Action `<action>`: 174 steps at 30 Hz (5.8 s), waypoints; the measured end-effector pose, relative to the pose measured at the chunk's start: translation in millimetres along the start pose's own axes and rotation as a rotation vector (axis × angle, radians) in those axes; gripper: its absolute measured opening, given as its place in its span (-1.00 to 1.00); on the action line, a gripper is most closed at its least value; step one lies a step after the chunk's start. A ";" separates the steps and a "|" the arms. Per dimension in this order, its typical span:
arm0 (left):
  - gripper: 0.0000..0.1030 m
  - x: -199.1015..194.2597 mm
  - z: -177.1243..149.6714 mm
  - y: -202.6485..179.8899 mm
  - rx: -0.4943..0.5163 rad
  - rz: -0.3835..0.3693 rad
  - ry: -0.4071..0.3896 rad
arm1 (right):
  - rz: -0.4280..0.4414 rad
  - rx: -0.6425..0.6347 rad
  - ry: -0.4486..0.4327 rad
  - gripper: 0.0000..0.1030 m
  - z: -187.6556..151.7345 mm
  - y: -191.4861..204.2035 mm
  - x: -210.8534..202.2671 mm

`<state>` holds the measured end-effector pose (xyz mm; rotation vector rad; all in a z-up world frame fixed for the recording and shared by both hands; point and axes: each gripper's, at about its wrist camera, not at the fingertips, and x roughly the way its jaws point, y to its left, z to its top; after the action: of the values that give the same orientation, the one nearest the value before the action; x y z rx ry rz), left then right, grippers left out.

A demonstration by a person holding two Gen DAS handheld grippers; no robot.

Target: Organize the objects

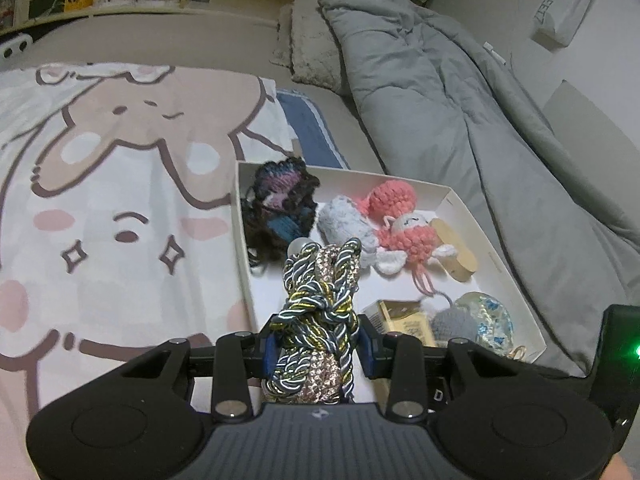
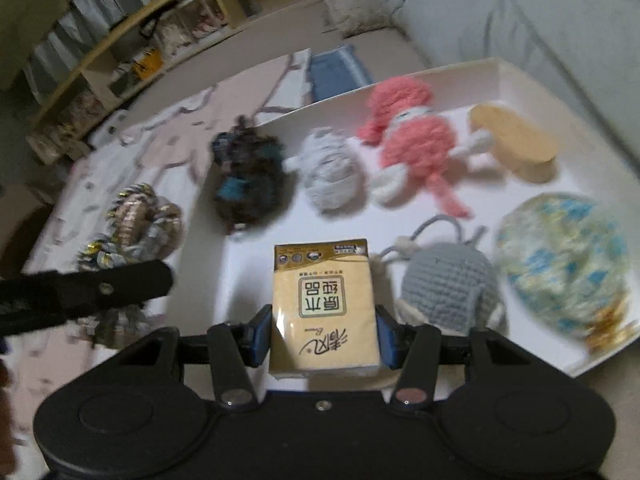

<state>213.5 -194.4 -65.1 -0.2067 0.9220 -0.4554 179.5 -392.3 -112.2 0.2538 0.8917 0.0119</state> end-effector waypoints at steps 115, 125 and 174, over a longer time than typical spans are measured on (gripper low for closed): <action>1.00 -170.9 -69.6 14.8 0.339 0.168 -0.224 | -0.259 0.000 -0.362 1.00 -103.0 60.9 -209.2; 1.00 -174.2 -68.5 16.8 0.325 0.169 -0.232 | -0.252 0.020 -0.372 1.00 -105.3 57.8 -212.1; 1.00 -177.7 -69.0 14.0 0.329 0.158 -0.233 | -0.263 0.002 -0.375 1.00 -104.9 62.6 -214.5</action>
<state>70.0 -98.2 16.7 0.1112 0.6188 -0.4198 -30.6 -333.9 3.6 0.1320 0.5456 -0.2730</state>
